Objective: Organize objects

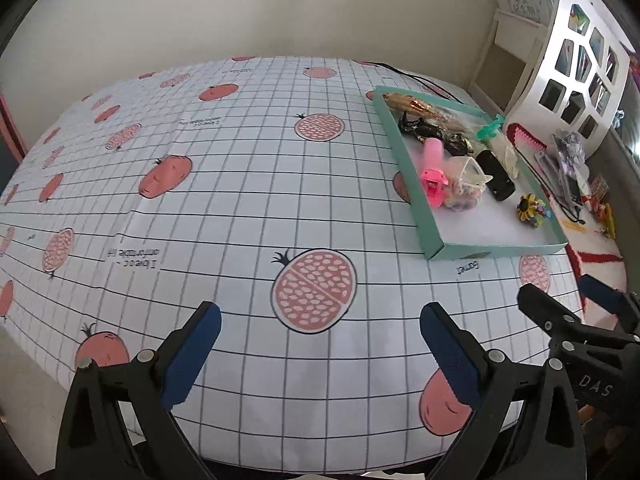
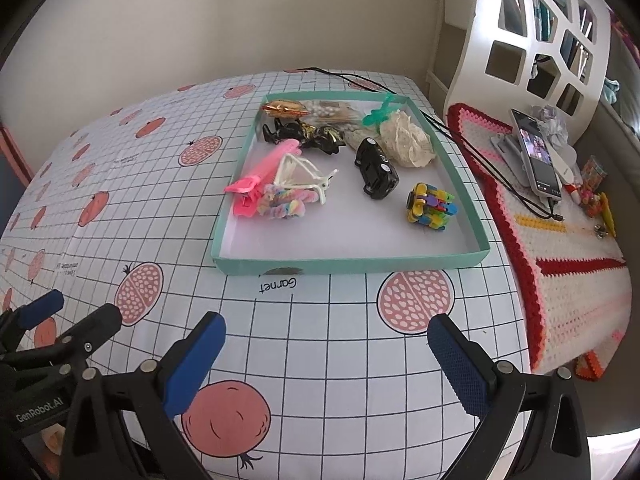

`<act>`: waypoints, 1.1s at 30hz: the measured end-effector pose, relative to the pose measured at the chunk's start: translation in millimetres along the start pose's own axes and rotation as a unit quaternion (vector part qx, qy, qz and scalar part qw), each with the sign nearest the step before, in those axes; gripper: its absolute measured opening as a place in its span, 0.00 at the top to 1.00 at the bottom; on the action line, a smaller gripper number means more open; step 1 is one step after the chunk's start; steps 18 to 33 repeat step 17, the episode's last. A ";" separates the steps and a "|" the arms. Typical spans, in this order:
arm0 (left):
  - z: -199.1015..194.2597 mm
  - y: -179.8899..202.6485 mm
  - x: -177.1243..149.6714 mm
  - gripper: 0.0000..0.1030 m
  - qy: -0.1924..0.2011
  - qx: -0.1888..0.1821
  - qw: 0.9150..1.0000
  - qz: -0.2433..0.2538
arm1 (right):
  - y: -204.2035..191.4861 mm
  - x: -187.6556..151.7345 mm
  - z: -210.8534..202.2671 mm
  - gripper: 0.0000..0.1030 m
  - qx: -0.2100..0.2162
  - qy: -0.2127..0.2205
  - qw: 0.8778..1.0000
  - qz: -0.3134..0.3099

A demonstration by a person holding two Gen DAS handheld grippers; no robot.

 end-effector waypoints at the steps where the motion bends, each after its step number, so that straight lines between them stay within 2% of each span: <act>1: -0.3 -1.0 -0.5 0.03 0.001 0.007 1.000 -0.001 | -0.4 -0.4 -0.7 0.01 0.000 0.001 1.000 -0.001; 11: -0.4 -8.6 -1.5 0.03 -0.002 0.017 1.000 -0.016 | -1.7 -2.5 -2.0 0.01 0.001 0.003 1.000 -0.003; 15: -7.2 -11.7 -0.3 0.03 0.018 0.034 0.999 -0.021 | -2.0 -2.6 -2.0 0.01 0.002 0.003 1.000 -0.003; 33: -8.0 -10.8 -0.4 0.03 0.019 0.030 0.999 -0.016 | -2.2 -2.7 -2.2 0.01 0.001 0.003 1.000 -0.002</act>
Point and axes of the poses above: each gripper's, at about its wrist camera, not at the fingertips, and z roughly the way its jaws point, y to its right, x to its top, the point moved 5 cm from there along z, roughly the way its jaws point, and after that the axes turned 14 degrees about -y, right-handed, at the moved point
